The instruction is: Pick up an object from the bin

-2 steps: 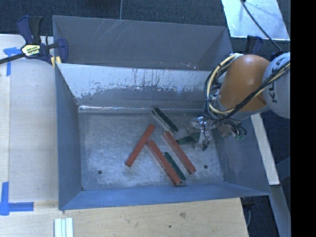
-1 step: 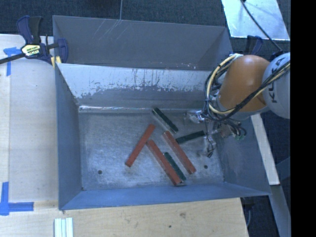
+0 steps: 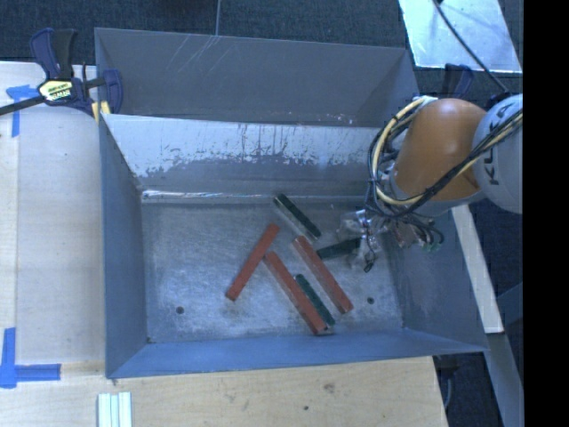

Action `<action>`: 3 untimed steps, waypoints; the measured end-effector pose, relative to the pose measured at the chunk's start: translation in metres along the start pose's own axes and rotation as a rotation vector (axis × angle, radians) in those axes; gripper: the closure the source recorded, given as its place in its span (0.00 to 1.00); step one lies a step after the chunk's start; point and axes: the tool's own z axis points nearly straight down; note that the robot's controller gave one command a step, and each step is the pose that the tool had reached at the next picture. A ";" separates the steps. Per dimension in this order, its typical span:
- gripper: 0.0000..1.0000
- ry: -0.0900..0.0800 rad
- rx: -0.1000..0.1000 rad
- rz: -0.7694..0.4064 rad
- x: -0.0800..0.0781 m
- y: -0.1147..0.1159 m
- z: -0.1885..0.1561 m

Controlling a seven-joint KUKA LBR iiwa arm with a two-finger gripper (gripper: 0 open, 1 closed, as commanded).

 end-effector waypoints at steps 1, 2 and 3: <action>1.00 0.000 0.000 0.000 0.000 0.000 0.000; 1.00 -0.001 0.000 0.000 0.000 0.000 0.000; 1.00 -0.002 0.001 0.000 -0.001 0.000 -0.001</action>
Offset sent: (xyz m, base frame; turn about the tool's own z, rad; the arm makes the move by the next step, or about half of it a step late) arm 0.0000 0.0000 0.0000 0.0000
